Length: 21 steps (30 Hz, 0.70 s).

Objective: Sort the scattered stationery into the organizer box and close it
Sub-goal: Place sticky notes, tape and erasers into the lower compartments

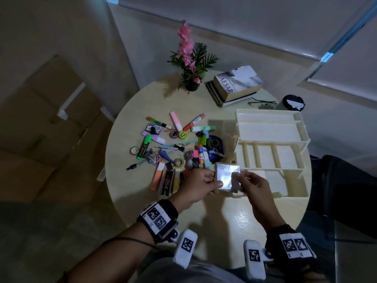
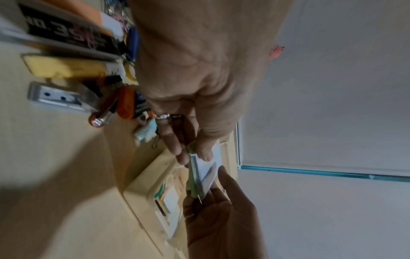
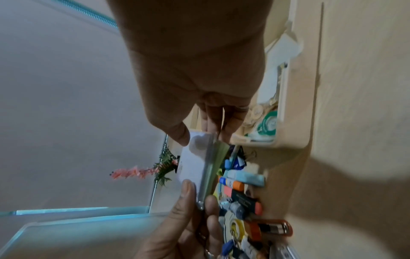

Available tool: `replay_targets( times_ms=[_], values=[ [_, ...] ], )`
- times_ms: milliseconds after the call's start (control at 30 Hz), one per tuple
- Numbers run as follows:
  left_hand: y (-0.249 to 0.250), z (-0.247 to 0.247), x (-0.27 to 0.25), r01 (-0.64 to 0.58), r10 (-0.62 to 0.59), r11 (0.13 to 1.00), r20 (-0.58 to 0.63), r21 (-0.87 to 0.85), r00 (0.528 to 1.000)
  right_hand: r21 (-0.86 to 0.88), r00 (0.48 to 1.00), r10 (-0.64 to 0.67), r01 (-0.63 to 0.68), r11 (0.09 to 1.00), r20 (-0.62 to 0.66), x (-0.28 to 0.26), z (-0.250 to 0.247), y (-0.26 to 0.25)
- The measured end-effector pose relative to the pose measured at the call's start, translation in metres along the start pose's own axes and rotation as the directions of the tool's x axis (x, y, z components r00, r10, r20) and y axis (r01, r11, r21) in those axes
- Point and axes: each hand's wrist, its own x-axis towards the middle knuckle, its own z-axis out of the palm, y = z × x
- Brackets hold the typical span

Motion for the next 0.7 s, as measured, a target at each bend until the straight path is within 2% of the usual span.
replay_targets(
  times_ms=[100,233,300,400,500,700],
  values=[
    [0.006,0.026,0.006,-0.016,0.016,0.999,-0.003,0.032,1.000,-0.026,0.997,0.022,-0.020,0.999,0.080,-0.002,-0.029,0.003],
    [0.003,0.059,0.016,-0.017,0.028,0.968,-0.042,0.250,0.999,-0.105,0.999,0.039,-0.035,0.994,0.034,0.008,-0.073,0.016],
    [0.003,0.072,0.023,0.006,0.023,0.917,-0.068,0.399,0.997,-0.127,0.998,0.065,-0.067,0.990,-0.024,0.017,-0.098,0.025],
    [0.002,0.087,0.030,0.074,0.045,0.799,-0.182,0.596,0.982,-0.150,0.995,0.078,-0.088,0.985,-0.069,0.037,-0.130,0.037],
    [0.000,0.101,0.035,0.121,0.078,0.751,-0.269,0.649,0.960,-0.207,0.992,0.062,-0.084,0.975,-0.111,0.066,-0.153,0.048],
    [-0.005,0.115,0.038,0.178,0.078,0.730,-0.340,0.660,0.937,-0.426,0.997,0.068,-0.078,0.901,-0.038,0.109,-0.154,0.055]
  ],
)
